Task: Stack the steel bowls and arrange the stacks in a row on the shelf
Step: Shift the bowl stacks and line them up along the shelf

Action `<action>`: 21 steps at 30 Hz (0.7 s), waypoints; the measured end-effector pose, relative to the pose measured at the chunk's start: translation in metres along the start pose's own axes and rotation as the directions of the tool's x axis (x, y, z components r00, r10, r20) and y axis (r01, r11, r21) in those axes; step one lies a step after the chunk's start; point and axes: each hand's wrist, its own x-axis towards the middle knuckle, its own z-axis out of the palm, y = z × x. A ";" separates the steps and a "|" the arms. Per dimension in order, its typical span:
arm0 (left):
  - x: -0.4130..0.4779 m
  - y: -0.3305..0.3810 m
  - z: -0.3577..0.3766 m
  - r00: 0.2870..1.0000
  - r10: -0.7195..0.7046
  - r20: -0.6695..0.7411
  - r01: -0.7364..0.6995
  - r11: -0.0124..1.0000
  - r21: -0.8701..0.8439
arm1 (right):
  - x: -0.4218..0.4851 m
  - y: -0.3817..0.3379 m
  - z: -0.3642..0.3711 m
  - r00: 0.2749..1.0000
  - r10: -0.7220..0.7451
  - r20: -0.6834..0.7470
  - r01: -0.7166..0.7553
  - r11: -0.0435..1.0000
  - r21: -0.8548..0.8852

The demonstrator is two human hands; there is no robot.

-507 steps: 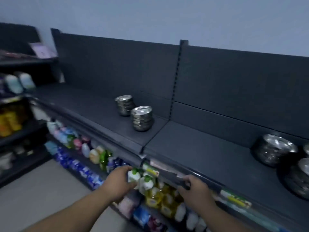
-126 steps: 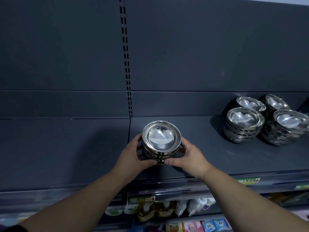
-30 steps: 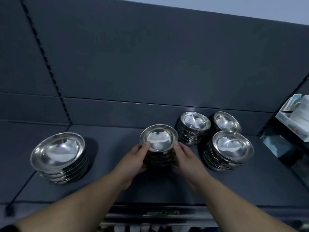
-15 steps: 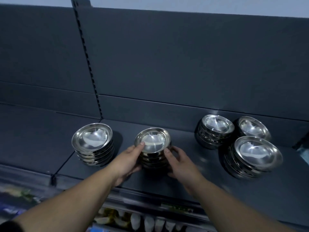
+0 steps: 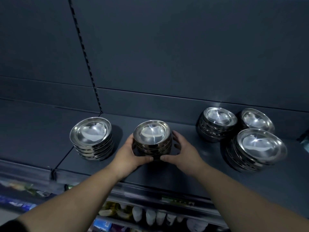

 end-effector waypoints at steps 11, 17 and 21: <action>0.004 -0.002 0.002 0.996 0.069 -0.064 -0.061 0.992 0.114 | 0.003 0.008 0.004 0.992 -0.087 -0.088 0.086 0.996 -0.019; 0.005 0.000 0.000 0.993 0.097 -0.063 -0.090 0.991 0.097 | 0.004 0.010 0.007 0.990 -0.097 -0.106 0.098 0.995 0.004; 0.007 -0.003 -0.001 0.995 0.098 -0.029 -0.095 0.991 0.093 | 0.001 0.011 0.008 0.992 -0.091 -0.087 0.091 0.996 -0.005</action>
